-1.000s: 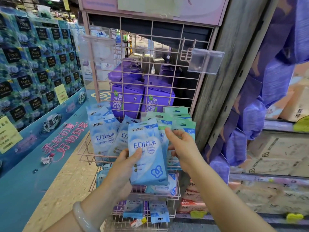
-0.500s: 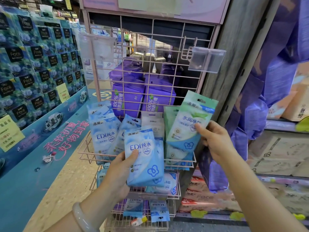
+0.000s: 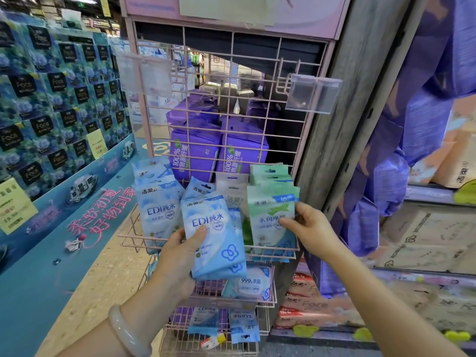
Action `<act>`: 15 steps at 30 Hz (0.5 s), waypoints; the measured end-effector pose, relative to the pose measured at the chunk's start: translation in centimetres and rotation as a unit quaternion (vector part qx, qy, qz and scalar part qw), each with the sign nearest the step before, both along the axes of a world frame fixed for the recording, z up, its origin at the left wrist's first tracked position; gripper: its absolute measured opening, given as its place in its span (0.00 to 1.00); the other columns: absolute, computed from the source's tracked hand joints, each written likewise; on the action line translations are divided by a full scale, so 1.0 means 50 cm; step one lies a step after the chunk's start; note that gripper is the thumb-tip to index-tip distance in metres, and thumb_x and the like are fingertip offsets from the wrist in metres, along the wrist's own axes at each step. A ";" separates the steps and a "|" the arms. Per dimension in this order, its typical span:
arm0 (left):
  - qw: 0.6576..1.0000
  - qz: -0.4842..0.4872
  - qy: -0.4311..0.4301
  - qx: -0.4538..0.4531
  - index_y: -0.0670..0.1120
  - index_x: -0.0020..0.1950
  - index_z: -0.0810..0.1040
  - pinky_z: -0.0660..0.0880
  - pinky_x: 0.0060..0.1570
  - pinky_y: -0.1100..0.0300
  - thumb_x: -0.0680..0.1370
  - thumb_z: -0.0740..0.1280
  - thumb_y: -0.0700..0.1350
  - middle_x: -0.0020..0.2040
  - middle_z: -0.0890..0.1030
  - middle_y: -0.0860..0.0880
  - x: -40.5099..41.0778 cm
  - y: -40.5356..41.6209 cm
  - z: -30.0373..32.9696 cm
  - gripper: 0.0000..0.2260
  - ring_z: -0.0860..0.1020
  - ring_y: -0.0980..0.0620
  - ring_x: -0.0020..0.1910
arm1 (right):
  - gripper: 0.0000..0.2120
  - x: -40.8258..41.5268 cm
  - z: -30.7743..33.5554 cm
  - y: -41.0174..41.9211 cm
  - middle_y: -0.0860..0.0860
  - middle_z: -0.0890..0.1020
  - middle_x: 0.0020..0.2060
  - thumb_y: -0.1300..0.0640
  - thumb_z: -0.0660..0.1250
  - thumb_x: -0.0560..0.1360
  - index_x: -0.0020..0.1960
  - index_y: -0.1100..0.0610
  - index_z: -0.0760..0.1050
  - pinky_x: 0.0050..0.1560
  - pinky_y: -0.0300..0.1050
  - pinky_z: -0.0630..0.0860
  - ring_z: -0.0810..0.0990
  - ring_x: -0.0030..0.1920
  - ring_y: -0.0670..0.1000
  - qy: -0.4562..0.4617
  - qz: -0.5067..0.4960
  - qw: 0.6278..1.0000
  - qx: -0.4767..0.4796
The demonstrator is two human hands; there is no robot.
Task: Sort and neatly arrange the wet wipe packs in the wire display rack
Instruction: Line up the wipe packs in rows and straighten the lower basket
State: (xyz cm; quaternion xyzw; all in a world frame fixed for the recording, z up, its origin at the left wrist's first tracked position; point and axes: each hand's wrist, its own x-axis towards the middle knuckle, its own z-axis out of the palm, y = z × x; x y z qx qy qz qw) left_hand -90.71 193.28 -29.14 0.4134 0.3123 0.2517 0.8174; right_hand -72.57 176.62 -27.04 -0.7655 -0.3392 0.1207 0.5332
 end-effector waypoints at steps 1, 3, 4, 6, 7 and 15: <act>1.000 0.002 -0.001 -0.002 0.47 0.48 0.76 0.80 0.36 0.43 0.75 0.67 0.44 0.42 0.86 0.46 -0.002 0.002 0.000 0.04 0.84 0.43 0.37 | 0.09 0.001 -0.007 -0.008 0.51 0.83 0.47 0.60 0.68 0.73 0.46 0.46 0.76 0.50 0.48 0.81 0.82 0.48 0.48 -0.006 -0.008 1.000 -0.018; 1.000 0.004 -0.001 -0.008 0.47 0.47 0.76 0.80 0.34 0.45 0.75 0.67 0.44 0.39 0.86 0.47 -0.005 0.005 0.001 0.02 0.84 0.45 0.35 | 0.08 0.001 -0.015 -0.020 0.52 0.83 0.47 0.60 0.68 0.73 0.46 0.47 0.76 0.52 0.54 0.79 0.82 0.47 0.51 -0.012 -0.030 0.999 -0.031; 1.000 0.005 0.000 -0.009 0.47 0.47 0.76 0.80 0.35 0.45 0.75 0.67 0.44 0.40 0.86 0.47 -0.005 0.005 0.001 0.02 0.84 0.44 0.36 | 0.06 0.001 -0.015 -0.021 0.52 0.83 0.46 0.59 0.68 0.73 0.46 0.48 0.76 0.52 0.55 0.79 0.82 0.47 0.51 -0.020 -0.039 0.998 -0.045; 1.000 0.004 0.001 -0.006 0.47 0.48 0.76 0.80 0.37 0.43 0.75 0.67 0.43 0.46 0.85 0.45 -0.006 0.005 0.005 0.03 0.83 0.43 0.40 | 0.06 0.004 -0.010 -0.021 0.53 0.84 0.49 0.57 0.68 0.73 0.50 0.53 0.78 0.54 0.53 0.78 0.81 0.49 0.52 -0.057 -0.058 0.991 -0.106; 1.000 0.003 0.002 -0.004 0.46 0.49 0.75 0.80 0.37 0.44 0.75 0.67 0.43 0.47 0.84 0.44 -0.005 0.006 0.008 0.04 0.83 0.42 0.41 | 0.09 0.005 -0.006 -0.019 0.53 0.84 0.51 0.55 0.68 0.73 0.52 0.55 0.78 0.53 0.50 0.77 0.81 0.51 0.52 -0.077 -0.073 0.984 -0.145; 1.000 0.013 0.009 0.006 0.45 0.50 0.75 0.78 0.23 0.52 0.75 0.67 0.43 0.43 0.83 0.45 0.005 0.000 0.018 0.05 0.83 0.47 0.31 | 0.42 -0.040 0.038 0.003 0.60 0.63 0.69 0.47 0.76 0.63 0.72 0.52 0.60 0.67 0.55 0.62 0.62 0.68 0.60 -0.372 -0.138 0.911 -0.109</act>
